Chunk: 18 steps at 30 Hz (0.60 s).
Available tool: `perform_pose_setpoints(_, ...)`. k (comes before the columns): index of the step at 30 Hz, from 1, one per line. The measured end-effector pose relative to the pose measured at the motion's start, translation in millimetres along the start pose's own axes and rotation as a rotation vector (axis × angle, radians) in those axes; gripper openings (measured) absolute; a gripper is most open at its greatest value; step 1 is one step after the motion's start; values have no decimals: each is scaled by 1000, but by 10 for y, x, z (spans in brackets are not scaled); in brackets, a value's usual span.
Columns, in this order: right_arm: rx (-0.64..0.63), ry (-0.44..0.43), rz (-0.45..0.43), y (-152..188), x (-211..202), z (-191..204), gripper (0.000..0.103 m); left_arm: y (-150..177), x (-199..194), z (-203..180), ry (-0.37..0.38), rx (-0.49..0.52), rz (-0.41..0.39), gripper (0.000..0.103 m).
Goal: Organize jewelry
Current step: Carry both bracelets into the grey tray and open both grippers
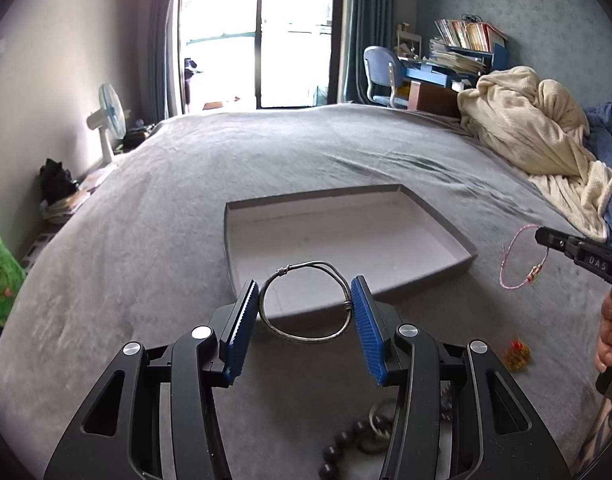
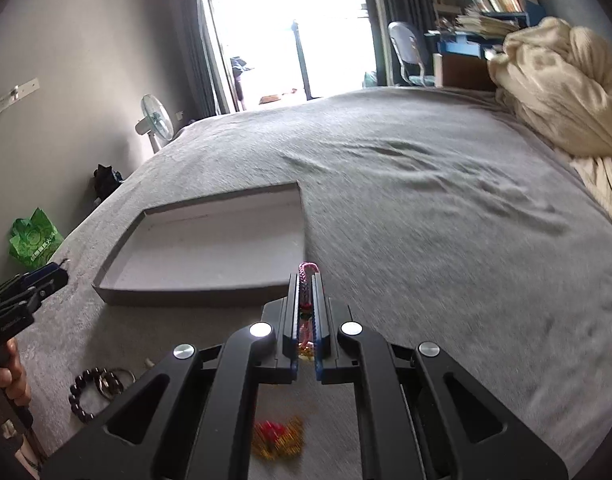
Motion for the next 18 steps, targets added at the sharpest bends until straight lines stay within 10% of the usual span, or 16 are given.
perform_pose_setpoints(18, -157, -150, 64, -557, 1001, 1161, 5, -352, 815, 132, -9, 6, 72, 49)
Point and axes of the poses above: each gripper's, at about its wrist camera, not at the fingertips, and x roughly the way its jaws point, z to its left, y to its underside, the point moved 5 cm from there along x, roughly the way its jaws point, and after that the axes turned 1 degree about y, right-handed, at the moved point
